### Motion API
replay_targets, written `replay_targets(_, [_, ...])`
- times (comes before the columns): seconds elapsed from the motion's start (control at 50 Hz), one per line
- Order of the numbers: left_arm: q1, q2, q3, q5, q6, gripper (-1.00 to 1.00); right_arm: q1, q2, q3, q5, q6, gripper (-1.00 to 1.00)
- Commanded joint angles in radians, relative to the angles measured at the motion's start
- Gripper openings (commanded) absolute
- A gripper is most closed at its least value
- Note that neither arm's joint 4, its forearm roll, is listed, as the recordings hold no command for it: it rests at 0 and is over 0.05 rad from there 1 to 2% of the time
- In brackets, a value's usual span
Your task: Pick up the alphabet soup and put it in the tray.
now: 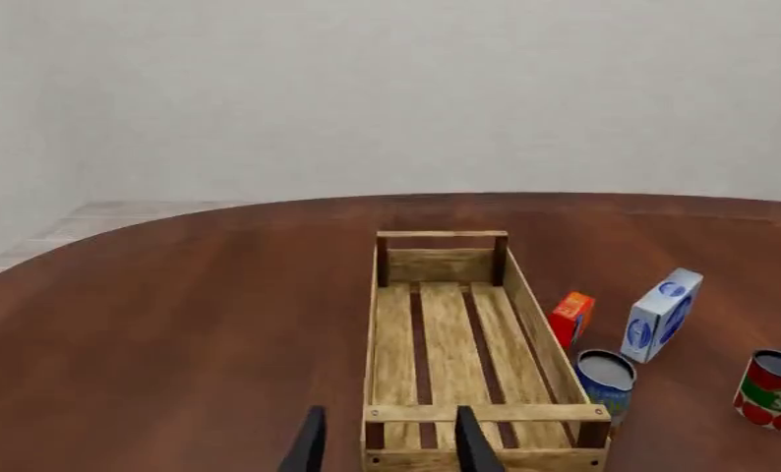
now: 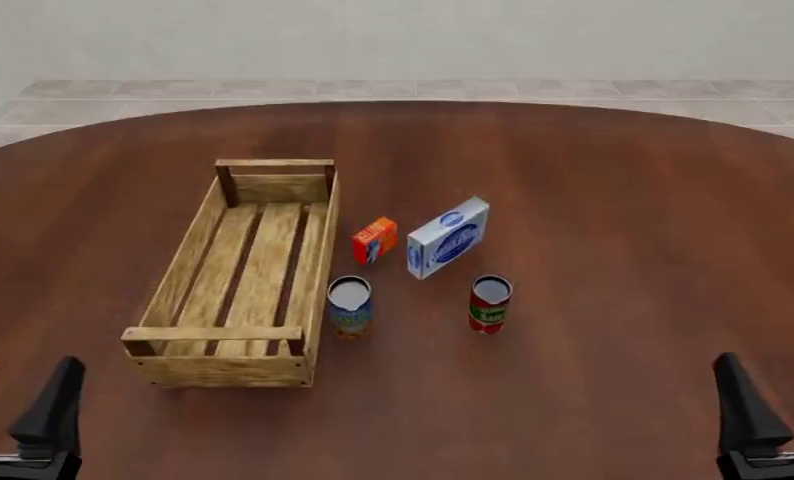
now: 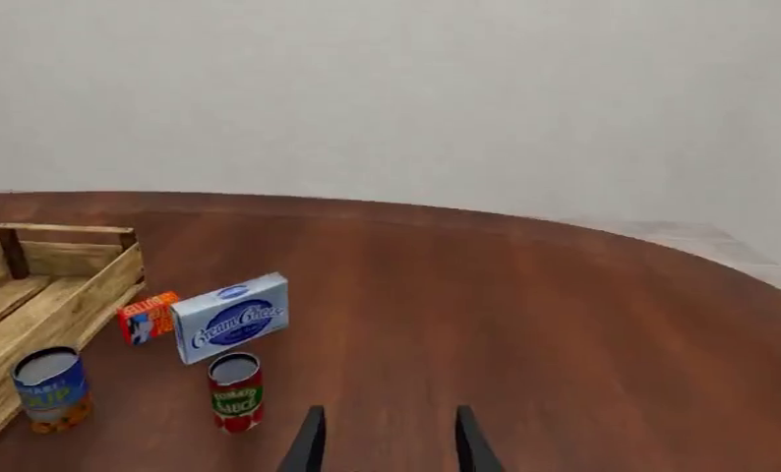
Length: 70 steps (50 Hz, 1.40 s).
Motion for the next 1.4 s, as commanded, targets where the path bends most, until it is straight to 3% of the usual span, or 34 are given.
replay_targets(0.02, [0.000,0.005,-0.003,-0.001,0.000,1.00,0.006,0.003,0.021,-0.014,0.077,1.00])
replay_targets(0.24, [0.000,0.005,-0.003,-0.001,0.000,1.00,0.007,0.048,0.027,-0.047,0.063,1.00])
replay_targets(0.34, [0.000,0.005,-0.003,-0.001,0.000,1.00,0.016,0.188,0.025,-0.173,0.052,1.00])
replay_targets(0.42, [0.000,0.005,-0.003,-0.001,0.000,1.00,0.073,0.494,0.024,-0.417,0.062,1.00])
replay_targets(0.46, [0.000,0.005,-0.003,-0.001,0.000,1.00,0.079,0.563,0.024,-0.486,0.011,1.00])
replay_targets(0.54, [0.000,0.005,-0.003,-0.001,0.000,1.00,0.126,0.671,-0.002,-0.554,-0.034,1.00])
replay_targets(0.62, [0.000,0.005,-0.003,-0.001,0.000,1.00,0.192,0.746,-0.036,-0.586,-0.034,1.00])
replay_targets(0.66, [0.000,0.005,-0.003,-0.001,0.000,1.00,0.203,0.779,-0.029,-0.638,-0.068,1.00])
replay_targets(0.7, [0.000,0.005,-0.003,-0.001,0.000,1.00,0.243,0.754,-0.030,-0.630,-0.071,1.00])
replay_targets(0.74, [0.000,0.005,-0.003,-0.001,0.000,1.00,0.225,0.781,-0.054,-0.627,-0.062,1.00])
replay_targets(0.78, [0.000,0.005,-0.003,-0.001,0.000,1.00,0.260,0.821,-0.079,-0.614,-0.021,1.00])
replay_targets(0.8, [0.000,0.005,-0.003,-0.001,0.000,1.00,0.278,0.791,-0.074,-0.610,-0.050,1.00])
replay_targets(1.0, [0.000,0.005,-0.003,-0.001,0.000,1.00,0.331,0.900,-0.141,-0.606,-0.049,1.00])
replay_targets(1.06, [0.000,0.005,-0.003,-0.001,0.000,1.00,0.343,0.917,-0.174,-0.580,-0.001,1.00])
replay_targets(1.2, [0.000,0.005,-0.003,-0.001,0.000,1.00,0.391,1.017,-0.198,-0.619,-0.055,1.00])
replay_targets(1.3, [0.000,0.005,-0.003,-0.001,0.000,1.00,0.407,1.079,-0.220,-0.629,-0.051,1.00])
replay_targets(1.34, [0.000,0.005,-0.003,-0.001,0.000,1.00,0.415,1.089,-0.244,-0.601,-0.015,1.00])
replay_targets(1.4, [0.000,0.005,-0.003,-0.001,0.000,1.00,0.425,1.089,-0.268,-0.566,-0.024,1.00])
